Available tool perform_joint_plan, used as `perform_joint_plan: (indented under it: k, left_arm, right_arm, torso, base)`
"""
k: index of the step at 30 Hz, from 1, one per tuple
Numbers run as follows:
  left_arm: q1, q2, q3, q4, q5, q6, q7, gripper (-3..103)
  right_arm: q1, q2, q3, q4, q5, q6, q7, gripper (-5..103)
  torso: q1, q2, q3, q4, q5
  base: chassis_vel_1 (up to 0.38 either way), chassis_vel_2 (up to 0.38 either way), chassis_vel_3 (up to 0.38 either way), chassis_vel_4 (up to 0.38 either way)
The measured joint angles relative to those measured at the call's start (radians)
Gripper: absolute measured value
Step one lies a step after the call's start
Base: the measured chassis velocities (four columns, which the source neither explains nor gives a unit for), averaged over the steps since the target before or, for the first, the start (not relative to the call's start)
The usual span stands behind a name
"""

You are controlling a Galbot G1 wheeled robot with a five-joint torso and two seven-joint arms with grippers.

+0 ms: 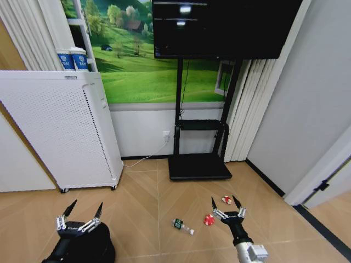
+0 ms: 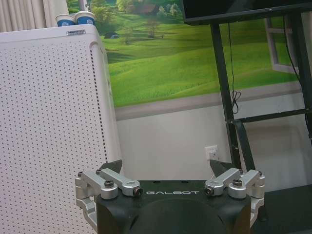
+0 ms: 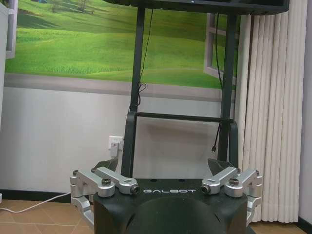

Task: Pick up the trash bin and place the garbage on the floor into it.

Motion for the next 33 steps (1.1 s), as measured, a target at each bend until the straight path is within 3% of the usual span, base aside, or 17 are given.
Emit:
perform_joint_plan:
  k: [21,24,26,27,29,30,31,32,33]
  left_arm:
    - [0.003,-0.003,-0.003,0.002,0.004,0.000,0.006,98]
    - [-0.001,-0.005,-0.011,0.023,0.023,0.001,-0.018,98]
    - [0.007,-0.011,-0.022,0.035,0.029,0.028,-0.112,98]
    - [0.007,-0.011,-0.022,0.035,0.029,0.028,-0.112,98]
    - [0.036,-0.019,-0.041,0.032,-0.041,0.141,-0.241,100]
    - [0.036,-0.019,-0.041,0.032,-0.041,0.141,-0.241,100]
    - [0.058,-0.021,-0.062,0.027,-0.109,0.238,-0.320,100]
    - [0.080,-0.021,-0.084,0.025,-0.171,0.309,-0.361,100]
    - [0.125,-0.014,-0.138,0.029,-0.318,0.410,-0.427,100]
  right_arm:
    - [0.002,0.000,-0.002,-0.003,-0.004,-0.001,0.000,100]
    - [0.002,-0.001,-0.001,-0.003,-0.004,-0.001,0.000,100]
    - [0.002,-0.001,0.000,-0.003,-0.004,-0.001,0.000,100]
    - [0.002,-0.001,0.000,-0.003,-0.004,-0.001,0.000,100]
    - [0.005,-0.001,-0.003,-0.006,-0.004,-0.002,0.000,100]
    - [0.005,-0.001,-0.003,-0.006,-0.004,-0.002,0.000,100]
    - [0.009,-0.002,-0.004,-0.008,-0.003,-0.002,0.000,100]
    - [0.013,-0.004,-0.004,-0.011,-0.001,-0.004,0.000,100]
    - [0.023,-0.008,0.000,-0.016,0.007,-0.007,0.001,100]
  torso:
    - [-0.020,-0.082,-0.062,0.0000,0.0000]
    - [-0.022,-0.093,-0.071,-0.0001,-0.0002]
    - [-0.023,-0.097,-0.075,-0.0002,0.0000]
    - [-0.023,-0.097,-0.075,-0.0002,0.0000]
    - [-0.023,-0.098,-0.076,0.0003,-0.0001]
    - [-0.023,-0.098,-0.076,0.0003,-0.0001]
    - [-0.023,-0.098,-0.076,0.0000,0.0001]
    - [-0.023,-0.098,-0.076,0.0002,-0.0002]
    - [-0.023,-0.098,-0.075,0.0003,0.0002]
  base:
    - [0.000,0.000,0.000,0.000]
    - [0.000,0.000,0.000,0.000]
    - [0.000,0.000,0.000,0.000]
    - [0.000,0.000,0.000,0.000]
    - [0.000,0.000,0.000,0.000]
    - [0.000,0.000,0.000,0.000]
    - [0.000,0.000,0.000,0.000]
    - [0.000,0.000,0.000,0.000]
    - [0.000,0.000,0.000,0.000]
